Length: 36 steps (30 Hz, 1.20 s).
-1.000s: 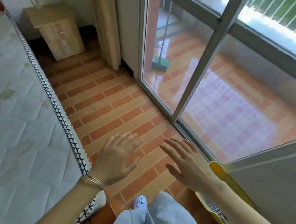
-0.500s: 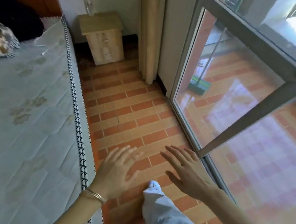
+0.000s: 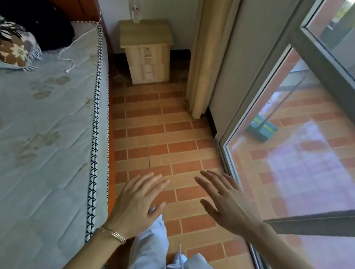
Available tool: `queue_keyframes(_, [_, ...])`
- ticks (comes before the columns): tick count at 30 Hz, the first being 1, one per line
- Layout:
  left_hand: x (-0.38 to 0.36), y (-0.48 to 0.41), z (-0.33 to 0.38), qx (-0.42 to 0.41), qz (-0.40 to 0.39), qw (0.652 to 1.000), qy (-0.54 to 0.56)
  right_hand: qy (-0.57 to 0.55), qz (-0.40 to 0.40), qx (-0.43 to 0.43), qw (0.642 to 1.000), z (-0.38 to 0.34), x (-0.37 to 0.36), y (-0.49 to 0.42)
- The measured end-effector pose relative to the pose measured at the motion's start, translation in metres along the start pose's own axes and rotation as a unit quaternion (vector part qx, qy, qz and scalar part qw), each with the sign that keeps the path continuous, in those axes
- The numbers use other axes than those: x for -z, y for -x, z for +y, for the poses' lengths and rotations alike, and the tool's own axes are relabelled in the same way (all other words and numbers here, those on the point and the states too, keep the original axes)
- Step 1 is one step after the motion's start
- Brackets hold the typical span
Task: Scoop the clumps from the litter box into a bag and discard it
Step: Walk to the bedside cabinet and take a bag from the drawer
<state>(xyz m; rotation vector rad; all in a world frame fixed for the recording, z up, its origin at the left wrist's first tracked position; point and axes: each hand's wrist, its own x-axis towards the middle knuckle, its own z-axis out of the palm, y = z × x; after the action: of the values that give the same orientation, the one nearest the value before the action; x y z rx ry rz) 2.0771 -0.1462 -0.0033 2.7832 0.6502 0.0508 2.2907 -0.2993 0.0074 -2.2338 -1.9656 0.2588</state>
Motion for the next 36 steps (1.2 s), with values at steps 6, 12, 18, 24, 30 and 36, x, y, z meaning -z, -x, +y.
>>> queue_keyframes(6, [0.014,-0.077,-0.072,0.006,0.008,1.0,-0.007,0.006,0.002,0.005,1.0,0.026,0.0,-0.107])
queue_keyframes(12, [0.066,-0.174,-0.155,-0.014,0.029,0.999,-0.008,0.013,0.021,0.025,0.999,0.039,0.022,-0.227])
queue_keyframes(18, [0.093,-0.247,-0.209,-0.025,0.026,0.999,-0.02,0.025,0.022,0.059,0.998,0.057,0.025,-0.311])
queue_keyframes(24, [0.096,-0.309,-0.26,0.002,0.018,1.0,-0.022,0.034,0.041,0.093,0.994,0.089,0.022,-0.405])
queue_keyframes(30, [0.104,-0.392,-0.306,0.043,0.017,0.999,-0.025,0.018,0.031,0.113,0.993,0.146,0.03,-0.507])
queue_keyframes(36, [0.124,-0.491,-0.348,0.086,0.028,0.996,-0.026,0.023,-0.005,0.113,0.993,0.207,0.058,-0.617])
